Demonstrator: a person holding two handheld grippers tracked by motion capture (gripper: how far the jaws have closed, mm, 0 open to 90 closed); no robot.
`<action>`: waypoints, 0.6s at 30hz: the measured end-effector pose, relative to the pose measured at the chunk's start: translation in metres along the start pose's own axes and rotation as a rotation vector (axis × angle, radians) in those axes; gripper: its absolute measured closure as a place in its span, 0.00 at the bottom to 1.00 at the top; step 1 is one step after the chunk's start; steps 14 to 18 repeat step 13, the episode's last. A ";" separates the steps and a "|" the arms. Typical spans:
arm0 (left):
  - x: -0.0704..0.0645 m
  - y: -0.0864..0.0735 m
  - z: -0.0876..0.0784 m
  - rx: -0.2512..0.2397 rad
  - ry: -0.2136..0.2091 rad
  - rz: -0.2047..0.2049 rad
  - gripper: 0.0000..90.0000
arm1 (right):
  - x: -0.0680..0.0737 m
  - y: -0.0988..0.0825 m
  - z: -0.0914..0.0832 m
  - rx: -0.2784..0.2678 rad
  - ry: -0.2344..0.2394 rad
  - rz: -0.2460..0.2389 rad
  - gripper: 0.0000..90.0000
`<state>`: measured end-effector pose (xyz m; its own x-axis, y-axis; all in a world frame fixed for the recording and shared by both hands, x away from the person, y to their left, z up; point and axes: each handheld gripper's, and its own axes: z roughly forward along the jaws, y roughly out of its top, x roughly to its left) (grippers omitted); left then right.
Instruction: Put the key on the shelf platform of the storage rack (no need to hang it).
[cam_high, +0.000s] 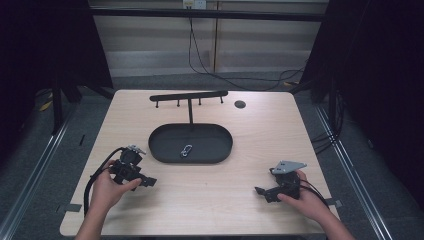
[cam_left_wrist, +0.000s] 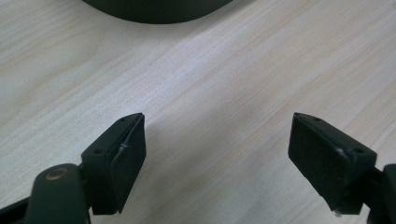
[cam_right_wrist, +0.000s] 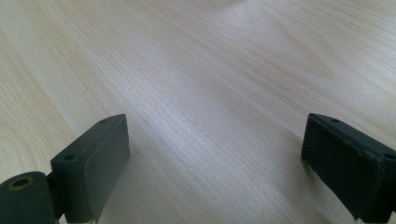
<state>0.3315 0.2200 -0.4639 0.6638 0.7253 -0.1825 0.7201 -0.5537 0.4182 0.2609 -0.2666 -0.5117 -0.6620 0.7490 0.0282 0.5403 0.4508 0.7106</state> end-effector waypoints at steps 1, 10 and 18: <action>0.000 -0.001 0.000 0.000 0.002 0.000 0.21 | 0.000 0.000 0.000 -0.001 -0.001 -0.001 0.08; 0.000 -0.009 -0.001 -0.010 0.026 0.010 0.21 | 0.000 0.000 0.000 -0.001 -0.002 -0.001 0.08; -0.001 -0.011 0.000 -0.015 0.031 0.011 0.21 | 0.000 0.000 0.000 0.001 -0.004 0.001 0.08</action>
